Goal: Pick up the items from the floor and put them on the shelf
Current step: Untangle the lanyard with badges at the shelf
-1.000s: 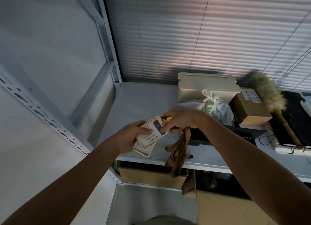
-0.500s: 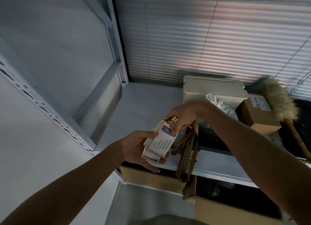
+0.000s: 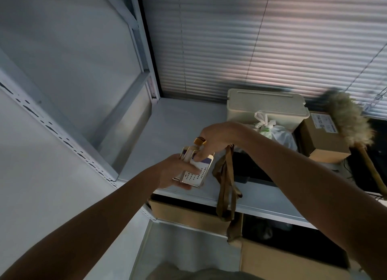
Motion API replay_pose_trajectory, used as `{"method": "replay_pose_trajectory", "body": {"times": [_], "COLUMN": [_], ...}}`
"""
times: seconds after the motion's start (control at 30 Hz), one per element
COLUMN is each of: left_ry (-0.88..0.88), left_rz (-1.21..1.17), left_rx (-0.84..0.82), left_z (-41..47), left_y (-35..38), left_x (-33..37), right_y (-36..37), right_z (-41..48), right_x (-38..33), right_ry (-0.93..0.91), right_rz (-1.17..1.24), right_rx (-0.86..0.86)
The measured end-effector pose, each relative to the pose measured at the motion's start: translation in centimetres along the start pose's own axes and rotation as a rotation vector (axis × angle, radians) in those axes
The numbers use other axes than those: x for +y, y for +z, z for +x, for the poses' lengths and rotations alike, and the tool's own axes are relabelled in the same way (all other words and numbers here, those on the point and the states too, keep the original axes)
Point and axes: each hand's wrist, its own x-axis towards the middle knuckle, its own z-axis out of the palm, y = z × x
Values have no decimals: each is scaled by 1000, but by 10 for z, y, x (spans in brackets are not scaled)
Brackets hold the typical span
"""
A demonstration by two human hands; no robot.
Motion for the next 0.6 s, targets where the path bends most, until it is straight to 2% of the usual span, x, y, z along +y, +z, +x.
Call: {"method": "replay_pose_trajectory", "body": {"times": [0.27,0.33,0.47,0.6], "left_ry": [45,89,154,153], "left_rz": [-55,-25,-68,-129], "left_rx": [-160,-120,-18,103], "left_z": [-2,-1,3,23], "left_y": [-20,-33,-68,-105], "left_x": [3,5,13,30], "right_y": [8,5,11,42], "right_z": [10,10,3,2], "right_x": [1,2,18,26], "right_ry": [2,-9,22,115], "right_rz": [243,341,725,964], "right_rx": [142,162,208,339]}}
